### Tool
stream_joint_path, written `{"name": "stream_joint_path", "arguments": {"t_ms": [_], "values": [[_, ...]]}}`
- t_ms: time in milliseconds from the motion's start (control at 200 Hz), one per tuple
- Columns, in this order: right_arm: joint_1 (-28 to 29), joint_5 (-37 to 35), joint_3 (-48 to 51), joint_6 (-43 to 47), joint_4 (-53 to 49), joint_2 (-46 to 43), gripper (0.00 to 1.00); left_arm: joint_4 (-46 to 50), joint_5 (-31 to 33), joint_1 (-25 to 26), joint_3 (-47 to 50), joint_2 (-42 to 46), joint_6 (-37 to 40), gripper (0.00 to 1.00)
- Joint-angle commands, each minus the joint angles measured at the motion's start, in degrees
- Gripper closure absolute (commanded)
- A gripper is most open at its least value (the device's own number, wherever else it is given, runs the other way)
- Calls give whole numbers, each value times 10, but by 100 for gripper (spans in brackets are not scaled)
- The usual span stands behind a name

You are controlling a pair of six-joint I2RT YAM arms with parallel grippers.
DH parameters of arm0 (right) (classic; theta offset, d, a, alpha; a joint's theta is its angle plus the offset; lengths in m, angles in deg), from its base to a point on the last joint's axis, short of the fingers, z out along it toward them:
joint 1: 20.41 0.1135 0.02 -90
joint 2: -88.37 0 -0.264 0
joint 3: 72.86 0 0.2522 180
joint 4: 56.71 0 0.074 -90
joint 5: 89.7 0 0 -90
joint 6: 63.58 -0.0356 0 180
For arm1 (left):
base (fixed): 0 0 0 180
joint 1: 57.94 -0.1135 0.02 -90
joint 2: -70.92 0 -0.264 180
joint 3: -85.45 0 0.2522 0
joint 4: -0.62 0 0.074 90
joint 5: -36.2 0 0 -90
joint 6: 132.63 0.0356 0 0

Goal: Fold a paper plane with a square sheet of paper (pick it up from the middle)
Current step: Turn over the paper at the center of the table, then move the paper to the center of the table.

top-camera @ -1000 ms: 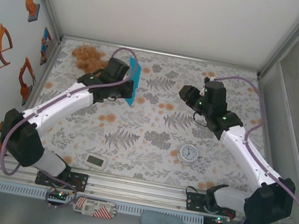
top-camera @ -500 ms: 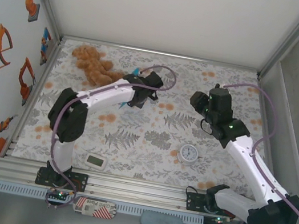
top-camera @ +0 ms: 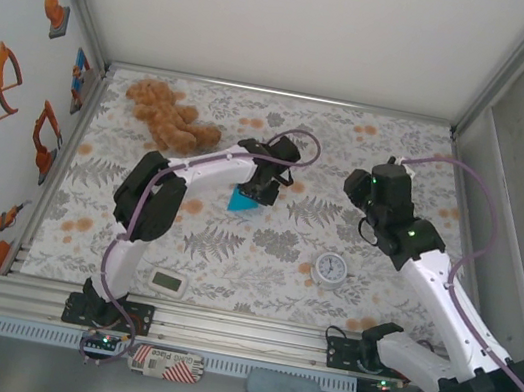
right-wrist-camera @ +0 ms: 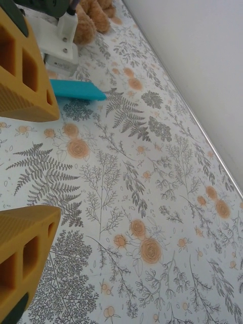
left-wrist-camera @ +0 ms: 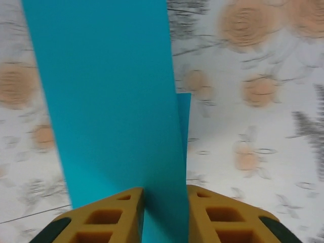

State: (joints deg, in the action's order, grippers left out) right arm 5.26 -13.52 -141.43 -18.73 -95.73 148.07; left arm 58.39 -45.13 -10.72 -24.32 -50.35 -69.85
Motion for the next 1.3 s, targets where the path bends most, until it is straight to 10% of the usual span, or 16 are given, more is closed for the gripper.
{"name": "stream_joint_path", "arguments": {"t_ms": [0, 235, 571, 866, 1297], "values": [[-4, -9, 4, -1, -10, 0, 54, -60, -147, -20, 31, 28, -32, 65], [-4, 84, 5, 1, 16, 65, 57, -204, -278, -91, 159, 166, -98, 45], [92, 214, -42, -34, 135, 284, 51, -249, -218, -190, 342, 340, -145, 15], [127, 347, -63, -110, 317, 436, 75, -252, -229, -242, 407, 382, -156, 11], [127, 369, -37, -100, 325, 497, 78, -279, -265, -254, 415, 359, -160, 8]]}}
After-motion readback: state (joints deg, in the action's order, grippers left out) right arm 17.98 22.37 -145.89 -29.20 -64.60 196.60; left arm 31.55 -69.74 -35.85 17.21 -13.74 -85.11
